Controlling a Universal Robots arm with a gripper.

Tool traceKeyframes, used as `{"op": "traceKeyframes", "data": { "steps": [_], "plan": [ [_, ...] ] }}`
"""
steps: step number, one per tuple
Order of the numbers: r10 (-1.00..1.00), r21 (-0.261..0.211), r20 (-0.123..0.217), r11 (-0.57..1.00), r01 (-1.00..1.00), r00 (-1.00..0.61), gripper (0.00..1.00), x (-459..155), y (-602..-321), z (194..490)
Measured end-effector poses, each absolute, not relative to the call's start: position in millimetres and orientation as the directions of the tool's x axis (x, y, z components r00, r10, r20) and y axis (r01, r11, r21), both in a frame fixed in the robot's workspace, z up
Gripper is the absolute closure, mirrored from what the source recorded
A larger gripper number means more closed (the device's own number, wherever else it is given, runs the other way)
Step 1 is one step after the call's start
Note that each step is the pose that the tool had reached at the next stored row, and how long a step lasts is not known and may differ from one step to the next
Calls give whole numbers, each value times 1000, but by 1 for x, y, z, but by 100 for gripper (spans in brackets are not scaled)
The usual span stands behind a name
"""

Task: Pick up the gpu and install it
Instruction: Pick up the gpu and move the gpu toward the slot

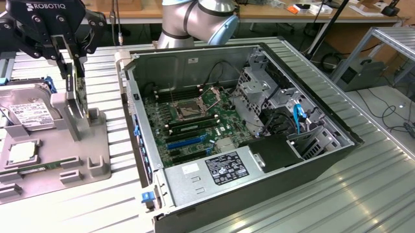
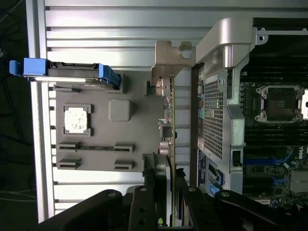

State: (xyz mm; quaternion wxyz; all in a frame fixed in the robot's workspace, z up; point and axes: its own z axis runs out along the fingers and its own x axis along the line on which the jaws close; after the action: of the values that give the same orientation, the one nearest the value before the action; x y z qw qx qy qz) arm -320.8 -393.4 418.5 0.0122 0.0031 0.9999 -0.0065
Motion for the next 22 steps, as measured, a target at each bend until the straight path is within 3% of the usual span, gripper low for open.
{"op": "traceKeyframes", "data": {
  "steps": [22],
  "plan": [
    [6, -14, -24, 1000, 6, -1000, 73, -278, -393, 418]
  ]
}}
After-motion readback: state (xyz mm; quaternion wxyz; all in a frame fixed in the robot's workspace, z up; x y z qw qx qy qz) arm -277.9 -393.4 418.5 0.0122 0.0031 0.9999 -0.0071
